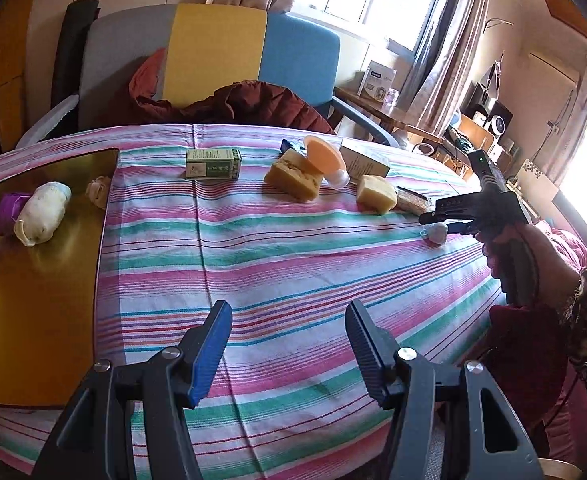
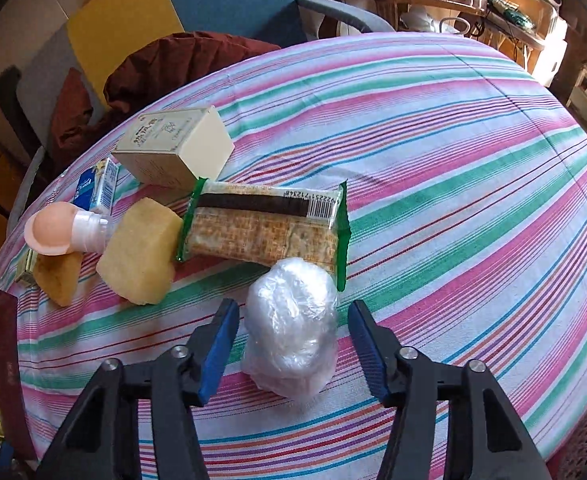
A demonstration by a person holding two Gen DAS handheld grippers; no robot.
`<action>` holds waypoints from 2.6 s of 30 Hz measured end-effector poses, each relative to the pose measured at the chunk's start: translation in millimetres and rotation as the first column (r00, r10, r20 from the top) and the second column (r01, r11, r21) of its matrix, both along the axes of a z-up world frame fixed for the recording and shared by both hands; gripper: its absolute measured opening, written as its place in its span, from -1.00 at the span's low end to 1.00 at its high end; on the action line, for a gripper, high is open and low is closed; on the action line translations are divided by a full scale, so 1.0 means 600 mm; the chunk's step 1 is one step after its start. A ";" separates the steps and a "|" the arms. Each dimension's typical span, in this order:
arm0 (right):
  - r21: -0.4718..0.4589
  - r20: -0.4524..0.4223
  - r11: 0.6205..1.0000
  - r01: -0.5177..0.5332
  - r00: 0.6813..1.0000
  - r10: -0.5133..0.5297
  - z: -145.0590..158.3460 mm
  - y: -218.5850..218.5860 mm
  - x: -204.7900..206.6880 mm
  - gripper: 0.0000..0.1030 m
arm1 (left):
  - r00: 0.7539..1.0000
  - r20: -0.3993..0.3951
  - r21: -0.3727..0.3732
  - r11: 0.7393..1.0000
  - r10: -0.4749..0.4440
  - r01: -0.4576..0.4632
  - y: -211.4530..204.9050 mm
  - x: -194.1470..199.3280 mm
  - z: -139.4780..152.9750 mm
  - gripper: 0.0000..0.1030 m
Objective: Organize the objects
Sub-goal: 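Move both tools back from the tray toward the remaining items, then grasp the white plastic-wrapped bundle with the right tool while the left tool grasps a yellow sponge, then lift the yellow sponge with the left tool while the right tool holds the plastic bundle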
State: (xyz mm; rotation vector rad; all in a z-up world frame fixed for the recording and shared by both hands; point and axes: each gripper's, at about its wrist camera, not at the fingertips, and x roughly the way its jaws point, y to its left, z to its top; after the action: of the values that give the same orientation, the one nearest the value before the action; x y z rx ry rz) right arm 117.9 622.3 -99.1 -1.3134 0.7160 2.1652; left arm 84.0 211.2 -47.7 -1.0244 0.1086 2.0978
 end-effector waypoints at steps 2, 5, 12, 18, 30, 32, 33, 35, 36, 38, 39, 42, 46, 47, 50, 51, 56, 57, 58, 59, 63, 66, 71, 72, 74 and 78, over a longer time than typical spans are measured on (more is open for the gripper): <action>0.013 0.005 1.000 -0.010 1.000 0.010 0.002 -0.004 0.001 -0.20 | 1.000 -0.002 -0.013 1.000 -0.011 0.011 0.011 0.000 -0.002 0.16; -0.002 0.004 1.000 -0.007 1.000 0.007 0.000 -0.006 0.001 -0.25 | 0.999 -0.004 -0.024 0.999 -0.037 0.037 0.032 0.001 0.000 0.16; -0.048 -0.009 0.999 0.015 1.000 -0.015 0.001 -0.003 0.014 -0.28 | 0.993 0.029 -0.033 0.992 -0.117 0.118 0.125 -0.019 0.004 0.16; -0.110 -0.041 0.993 0.045 0.998 -0.050 0.002 0.008 0.030 -0.28 | 0.982 0.055 -0.094 0.978 -0.180 0.185 0.245 -0.047 -0.011 0.27; -0.147 -0.056 0.988 0.046 0.997 -0.054 0.001 0.013 0.032 -0.25 | 0.963 0.071 -0.155 0.950 -0.261 0.269 0.438 -0.108 -0.044 0.32; -0.155 -0.059 0.987 0.047 0.997 -0.057 0.002 0.015 0.033 -0.25 | 0.966 0.068 -0.173 0.950 -0.250 0.259 0.454 -0.119 -0.054 0.32; -0.157 -0.061 0.987 0.046 0.997 -0.056 0.002 0.015 0.033 -0.25 | 0.967 0.066 -0.176 0.951 -0.247 0.255 0.461 -0.125 -0.057 0.32; -0.160 -0.063 0.986 0.043 0.997 -0.054 0.002 0.015 0.033 -0.25 | 0.968 0.056 -0.184 0.950 -0.245 0.252 0.473 -0.130 -0.063 0.33; -0.161 -0.063 0.986 0.042 0.997 -0.052 0.003 0.014 0.032 -0.24 | 0.965 0.058 -0.185 0.947 -0.257 0.263 0.481 -0.130 -0.066 0.33; -0.155 -0.060 0.987 0.036 0.997 -0.045 0.003 0.012 0.029 -0.24 | 0.962 0.050 -0.185 0.944 -0.270 0.274 0.490 -0.128 -0.070 0.34; -0.150 -0.056 0.988 0.032 0.998 -0.041 0.004 0.011 0.028 -0.23 | 0.960 0.044 -0.187 0.942 -0.276 0.279 0.494 -0.127 -0.073 0.34; -0.142 -0.051 0.990 0.026 0.998 -0.034 0.004 0.009 0.027 -0.23 | 0.961 0.035 -0.190 0.942 -0.274 0.276 0.500 -0.126 -0.087 0.34; -0.147 -0.053 0.989 0.028 0.998 -0.036 0.003 0.010 0.026 -0.23 | 0.968 0.008 -0.140 0.959 -0.249 0.248 0.484 -0.135 -0.103 0.27; -0.146 -0.052 0.989 0.027 0.998 -0.035 0.002 0.009 0.024 -0.23 | 0.969 0.013 -0.113 0.963 -0.246 0.246 0.476 -0.138 -0.101 0.18; -0.134 -0.044 0.991 0.020 0.999 -0.027 0.002 0.007 0.020 -0.24 | 0.971 0.015 -0.090 0.967 -0.238 0.238 0.460 -0.138 -0.102 0.09; -0.130 -0.041 0.991 0.018 0.999 -0.023 0.002 0.006 0.019 -0.24 | 0.971 0.010 -0.090 0.967 -0.237 0.237 0.455 -0.134 -0.103 0.09; -0.109 -0.038 0.994 0.003 0.999 -0.007 0.003 0.001 0.016 -0.23 | 0.979 -0.013 -0.083 0.976 -0.204 0.202 0.425 -0.123 -0.102 0.09; -0.114 -0.046 0.994 -0.003 0.999 -0.002 0.004 0.000 0.015 -0.24 | 0.980 -0.015 -0.079 0.977 -0.198 0.196 0.416 -0.120 -0.102 0.09; -0.120 -0.056 0.993 -0.010 0.998 0.003 0.004 -0.002 0.014 -0.24 | 0.981 -0.017 -0.076 0.979 -0.193 0.191 0.407 -0.118 -0.101 0.08; -0.121 -0.062 0.992 -0.019 0.998 0.012 0.005 -0.004 0.013 -0.25 | 0.982 -0.020 -0.072 0.980 -0.190 0.188 0.399 -0.115 -0.100 0.08; -0.065 -0.072 0.995 -0.073 0.995 0.068 0.018 -0.025 0.003 -0.27 | 0.982 -0.051 -0.051 0.982 -0.183 0.181 0.361 -0.094 -0.093 0.08; 0.010 -0.063 0.993 -0.122 0.990 0.122 0.030 -0.044 -0.006 -0.27 | 0.982 -0.069 -0.034 0.984 -0.176 0.174 0.334 -0.081 -0.087 0.08; 0.112 -0.031 0.973 -0.202 0.978 0.207 0.039 -0.076 -0.022 -0.27 | 0.989 -0.069 -0.005 0.991 -0.133 0.133 0.287 -0.073 -0.084 0.08; 0.134 -0.022 0.968 -0.213 0.976 0.218 0.041 -0.081 -0.025 -0.27 | 0.990 -0.068 -0.003 0.992 -0.126 0.126 0.280 -0.073 -0.085 0.08; 0.181 -0.003 0.955 -0.233 0.971 0.238 0.043 -0.091 -0.029 -0.27 | 0.991 -0.063 0.001 0.993 -0.119 0.120 0.265 -0.070 -0.088 0.08; 0.233 -0.003 0.939 -0.254 0.965 0.261 0.053 -0.097 -0.025 -0.27 | 0.992 -0.051 0.002 0.994 -0.111 0.111 0.242 -0.064 -0.093 0.08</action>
State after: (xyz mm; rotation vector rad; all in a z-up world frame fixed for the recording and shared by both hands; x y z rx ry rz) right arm 102.7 563.8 -67.4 -1.3088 0.3020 2.3966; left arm 45.8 356.7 -103.5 -0.9402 0.1816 2.0223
